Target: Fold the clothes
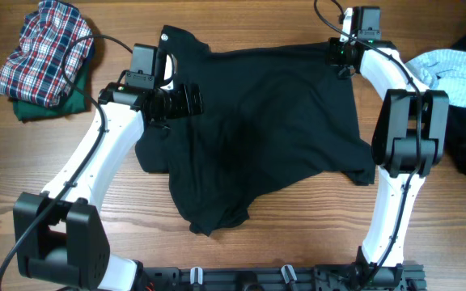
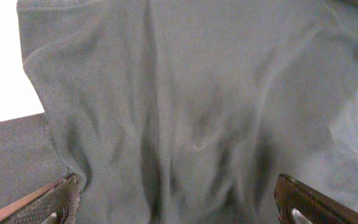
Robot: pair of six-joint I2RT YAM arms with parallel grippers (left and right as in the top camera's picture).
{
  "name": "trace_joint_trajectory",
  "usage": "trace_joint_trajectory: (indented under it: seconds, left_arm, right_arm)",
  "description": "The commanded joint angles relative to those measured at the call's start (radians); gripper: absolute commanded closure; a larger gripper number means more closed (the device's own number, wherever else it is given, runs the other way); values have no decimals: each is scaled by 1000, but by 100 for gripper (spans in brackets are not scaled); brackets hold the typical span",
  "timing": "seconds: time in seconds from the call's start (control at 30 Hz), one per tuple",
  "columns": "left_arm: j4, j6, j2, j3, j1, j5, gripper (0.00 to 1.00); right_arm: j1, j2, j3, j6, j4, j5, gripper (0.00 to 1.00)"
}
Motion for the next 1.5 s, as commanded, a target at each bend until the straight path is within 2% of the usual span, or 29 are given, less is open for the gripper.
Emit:
trace_joint_trajectory:
  seconds: [0.0,0.53,0.73,0.77,0.83,0.9,0.93,1.0,1.07,1.2,1.27,1.3,1.47]
  left_arm:
    - [6,-5,8,11,4,-10,0]
    - [6,-6,8,11,4,-9,0]
    - [19,-5,9,11,4,-10,0]
    - [28,-5,11,11,4,-11,0]
    - [55,-5,14,11,4,-22,2]
    - [90,-5,17,11,4,-38,4]
    - [115,-5,21,11,4,-50,5]
    - [173,-5,30,11,4,-76,11]
    - [237,-1,46,11,4,-89,22]
    - [373,-1,101,11,4,-91,75]
    - [415,-1,138,11,4,-91,92]
    - [429,-1,159,11,4,-91,96]
    - [421,52,251,11,5,-92,96]
  right_arm:
    - [-22,66,-6,-13,-11,63,95]
    - [-84,66,-6,20,-32,89,95]
    - [-74,66,13,-15,-47,27,94]
    - [-68,66,30,-14,-62,9,87]
    - [-61,60,68,-14,-94,-23,54]
    - [-51,48,109,-14,-133,-42,28]
    - [-46,39,135,-14,-160,-51,24]
    - [-35,16,192,-14,-222,-67,18]
    - [-24,-12,229,-13,-266,-78,16]
    - [0,-107,259,-10,-332,-100,15]
    - [11,-154,259,16,-361,-100,15]
    - [17,-178,259,23,-380,-107,15]
    - [39,-248,259,46,-457,-188,19]
